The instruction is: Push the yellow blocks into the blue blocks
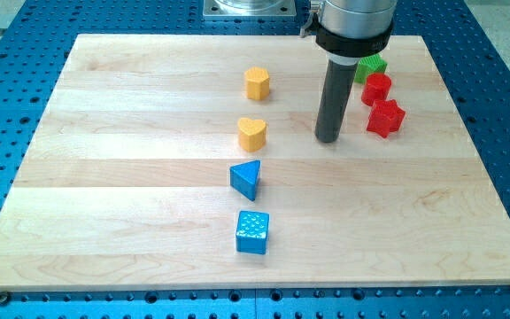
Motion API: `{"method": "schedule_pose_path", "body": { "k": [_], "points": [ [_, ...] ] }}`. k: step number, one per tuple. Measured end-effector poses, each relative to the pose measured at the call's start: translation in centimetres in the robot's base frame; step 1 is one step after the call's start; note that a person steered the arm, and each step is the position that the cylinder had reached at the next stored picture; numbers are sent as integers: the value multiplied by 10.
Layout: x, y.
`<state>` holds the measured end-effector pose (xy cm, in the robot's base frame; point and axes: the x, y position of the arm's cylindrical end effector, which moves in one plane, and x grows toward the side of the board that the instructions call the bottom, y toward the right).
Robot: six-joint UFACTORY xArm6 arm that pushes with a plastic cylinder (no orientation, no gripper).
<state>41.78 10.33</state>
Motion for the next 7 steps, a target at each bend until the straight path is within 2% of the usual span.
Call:
{"method": "schedule_pose_path", "body": {
  "k": [7],
  "points": [
    [4,5]
  ]
}}
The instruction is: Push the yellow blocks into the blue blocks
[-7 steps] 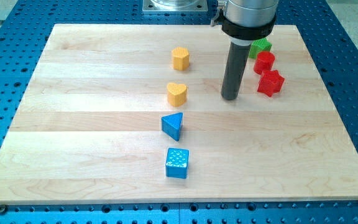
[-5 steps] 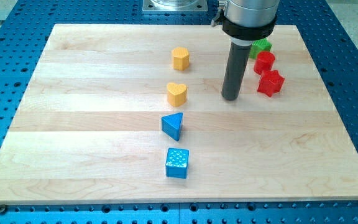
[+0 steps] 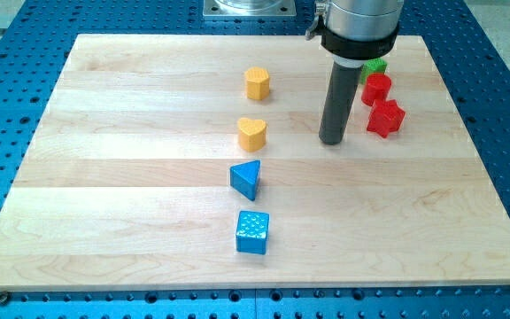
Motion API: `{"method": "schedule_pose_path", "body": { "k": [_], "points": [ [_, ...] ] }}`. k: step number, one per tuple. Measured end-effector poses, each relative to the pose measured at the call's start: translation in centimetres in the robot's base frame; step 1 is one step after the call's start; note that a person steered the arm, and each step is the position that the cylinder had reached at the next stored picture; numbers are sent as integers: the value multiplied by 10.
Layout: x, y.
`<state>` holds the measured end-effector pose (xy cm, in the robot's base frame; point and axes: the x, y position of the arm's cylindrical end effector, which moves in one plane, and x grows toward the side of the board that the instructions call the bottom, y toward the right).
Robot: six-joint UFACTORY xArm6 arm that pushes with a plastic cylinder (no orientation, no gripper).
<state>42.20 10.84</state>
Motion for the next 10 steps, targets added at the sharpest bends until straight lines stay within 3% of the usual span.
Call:
{"method": "schedule_pose_path", "body": {
  "k": [2,5,6,7,8,9,10],
  "points": [
    [-16,-17],
    [-129,-49],
    [-142,-81],
    [-117,-121],
    [-47,-94],
    [-45,-100],
    [-54,-60]
  ]
}}
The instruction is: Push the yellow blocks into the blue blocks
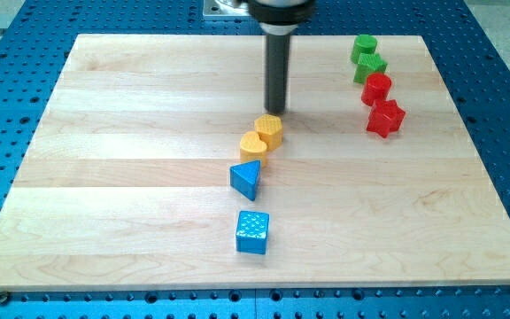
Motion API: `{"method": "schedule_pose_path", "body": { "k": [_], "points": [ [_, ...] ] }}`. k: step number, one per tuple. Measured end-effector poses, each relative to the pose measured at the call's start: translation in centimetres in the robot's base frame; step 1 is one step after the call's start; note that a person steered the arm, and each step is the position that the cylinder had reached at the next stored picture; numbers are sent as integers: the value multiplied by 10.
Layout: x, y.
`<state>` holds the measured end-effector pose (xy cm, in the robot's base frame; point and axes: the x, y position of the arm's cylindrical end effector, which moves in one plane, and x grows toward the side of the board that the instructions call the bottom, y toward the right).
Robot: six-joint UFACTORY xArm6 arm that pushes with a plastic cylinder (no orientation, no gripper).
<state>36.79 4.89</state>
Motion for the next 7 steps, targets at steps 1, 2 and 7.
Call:
{"method": "schedule_pose_path", "body": {
  "k": [1,2,7],
  "points": [
    [71,-39],
    [66,-40],
    [80,-109]
  ]
}}
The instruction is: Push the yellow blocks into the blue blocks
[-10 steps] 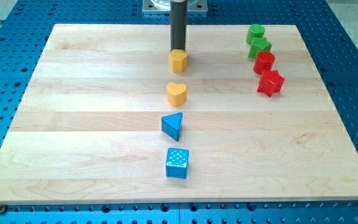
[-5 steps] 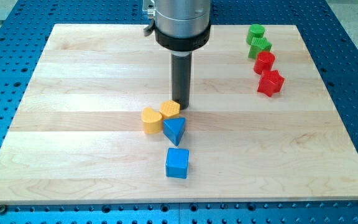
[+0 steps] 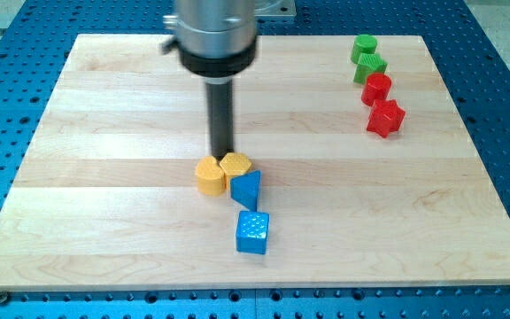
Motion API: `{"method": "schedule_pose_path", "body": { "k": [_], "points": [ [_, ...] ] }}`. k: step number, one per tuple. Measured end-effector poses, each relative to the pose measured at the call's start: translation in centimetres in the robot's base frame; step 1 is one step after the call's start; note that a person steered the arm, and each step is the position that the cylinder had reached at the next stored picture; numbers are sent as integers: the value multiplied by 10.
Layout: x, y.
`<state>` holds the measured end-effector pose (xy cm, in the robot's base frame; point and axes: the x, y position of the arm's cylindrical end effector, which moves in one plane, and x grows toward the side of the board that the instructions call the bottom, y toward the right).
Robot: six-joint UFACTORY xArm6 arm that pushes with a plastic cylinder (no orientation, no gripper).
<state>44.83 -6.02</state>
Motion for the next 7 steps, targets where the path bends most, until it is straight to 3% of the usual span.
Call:
{"method": "schedule_pose_path", "body": {
  "k": [1,2,3,4,5,6,7],
  "points": [
    [38,-1],
    [40,12],
    [22,-12],
    [-16,46],
    [-22,76],
    [28,57],
    [-42,65]
  ]
}}
